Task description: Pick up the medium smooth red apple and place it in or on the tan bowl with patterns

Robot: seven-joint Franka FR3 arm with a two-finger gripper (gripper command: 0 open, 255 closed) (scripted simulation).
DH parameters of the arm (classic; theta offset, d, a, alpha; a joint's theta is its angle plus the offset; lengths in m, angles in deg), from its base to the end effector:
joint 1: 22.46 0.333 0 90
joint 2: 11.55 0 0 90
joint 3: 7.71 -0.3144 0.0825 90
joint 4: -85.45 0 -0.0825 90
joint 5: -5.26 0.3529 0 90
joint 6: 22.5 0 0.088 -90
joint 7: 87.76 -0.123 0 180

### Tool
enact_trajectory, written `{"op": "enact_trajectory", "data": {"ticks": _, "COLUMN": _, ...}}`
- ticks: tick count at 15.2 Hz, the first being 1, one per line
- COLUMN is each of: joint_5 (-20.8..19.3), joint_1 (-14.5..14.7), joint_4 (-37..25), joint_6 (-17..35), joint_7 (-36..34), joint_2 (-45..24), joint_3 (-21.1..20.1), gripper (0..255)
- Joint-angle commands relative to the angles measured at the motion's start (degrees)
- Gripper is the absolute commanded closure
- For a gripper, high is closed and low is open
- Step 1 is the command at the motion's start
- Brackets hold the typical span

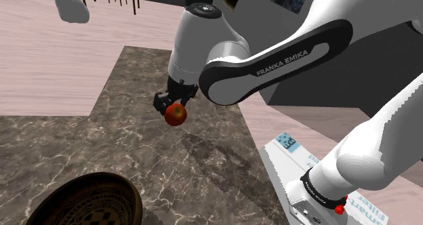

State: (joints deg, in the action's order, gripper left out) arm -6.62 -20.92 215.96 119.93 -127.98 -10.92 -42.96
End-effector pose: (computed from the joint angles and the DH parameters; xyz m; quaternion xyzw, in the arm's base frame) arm 0.4133 0.3081 0.3834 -0.9904 -0.0454 -0.1306 0.0084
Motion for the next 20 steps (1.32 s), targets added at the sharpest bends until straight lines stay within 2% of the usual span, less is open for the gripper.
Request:
{"op": "enact_trajectory", "data": {"ticks": 1, "joint_5": 1.51, "joint_1": -0.03, "joint_4": -0.36, "joint_6": -1.24, "joint_7": 1.32, "joint_2": 1.22, "joint_3": 0.09, "gripper": 255}}
{"op": "enact_trajectory", "data": {"ticks": 10, "joint_5": 6.04, "joint_1": 0.33, "joint_4": -3.81, "joint_6": -7.77, "joint_7": 5.15, "joint_2": 5.31, "joint_3": 0.68, "gripper": 255}}
{"op": "enact_trajectory", "data": {"ticks": 20, "joint_5": 8.86, "joint_1": 0.63, "joint_4": -8.88, "joint_6": -15.26, "joint_7": 7.84, "joint_2": 8.37, "joint_3": 1.58, "gripper": 255}}
